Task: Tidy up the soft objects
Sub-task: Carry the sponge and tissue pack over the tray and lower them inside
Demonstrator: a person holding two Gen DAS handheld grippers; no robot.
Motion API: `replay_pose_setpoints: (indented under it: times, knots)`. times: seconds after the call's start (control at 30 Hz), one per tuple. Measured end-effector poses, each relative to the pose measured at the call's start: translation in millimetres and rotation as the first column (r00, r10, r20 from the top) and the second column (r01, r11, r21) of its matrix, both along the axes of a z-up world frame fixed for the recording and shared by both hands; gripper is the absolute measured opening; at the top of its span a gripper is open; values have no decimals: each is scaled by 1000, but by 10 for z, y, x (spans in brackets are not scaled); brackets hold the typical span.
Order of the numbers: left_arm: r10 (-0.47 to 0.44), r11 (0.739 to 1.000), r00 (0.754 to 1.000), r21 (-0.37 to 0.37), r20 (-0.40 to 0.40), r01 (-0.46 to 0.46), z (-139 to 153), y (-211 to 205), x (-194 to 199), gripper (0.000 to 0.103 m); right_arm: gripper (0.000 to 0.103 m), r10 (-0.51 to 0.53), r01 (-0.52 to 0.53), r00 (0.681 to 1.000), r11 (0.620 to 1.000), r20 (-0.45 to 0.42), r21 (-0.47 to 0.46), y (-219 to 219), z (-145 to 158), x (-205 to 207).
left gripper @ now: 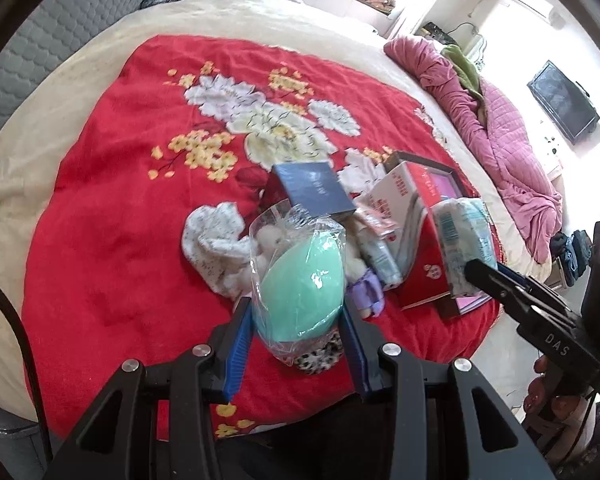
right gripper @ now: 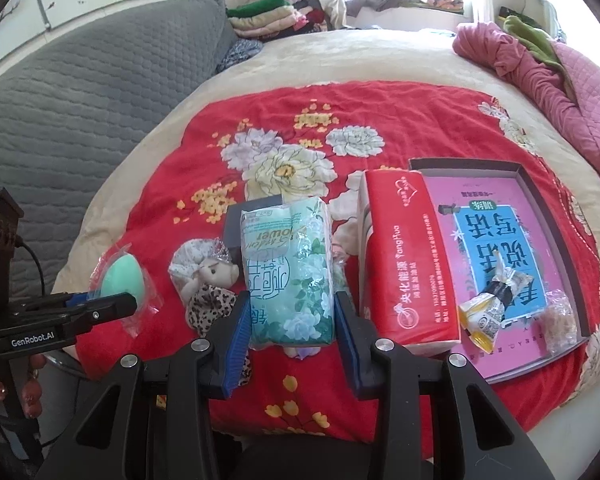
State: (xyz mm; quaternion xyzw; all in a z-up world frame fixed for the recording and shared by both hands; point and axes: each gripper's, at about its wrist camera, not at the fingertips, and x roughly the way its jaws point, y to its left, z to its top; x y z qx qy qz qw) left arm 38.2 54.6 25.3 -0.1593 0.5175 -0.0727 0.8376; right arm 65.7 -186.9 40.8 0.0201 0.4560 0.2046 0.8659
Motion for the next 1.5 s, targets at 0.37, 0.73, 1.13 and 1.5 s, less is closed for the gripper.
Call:
replay_pose_setpoints:
  times: [0.37, 0.73, 1.13, 1.5]
  knots:
    - [-55, 998, 996, 18, 64, 54, 354, -471, 62, 42, 41, -85, 84, 996, 996, 34, 34, -440, 188, -16]
    - [-151, 988, 984, 33, 97, 149, 580, -1036, 227, 42, 41, -197, 193, 978, 979, 70, 58, -1000, 353, -20]
    - [-300, 954, 945, 63, 127, 294, 724, -1840, 382, 42, 41, -284, 277, 956, 957, 79, 86, -1438, 425, 3]
    - [-362, 932, 925, 66, 116, 357, 683, -2207, 540, 42, 41, -351, 345, 934, 934, 64, 89, -1783, 379, 15]
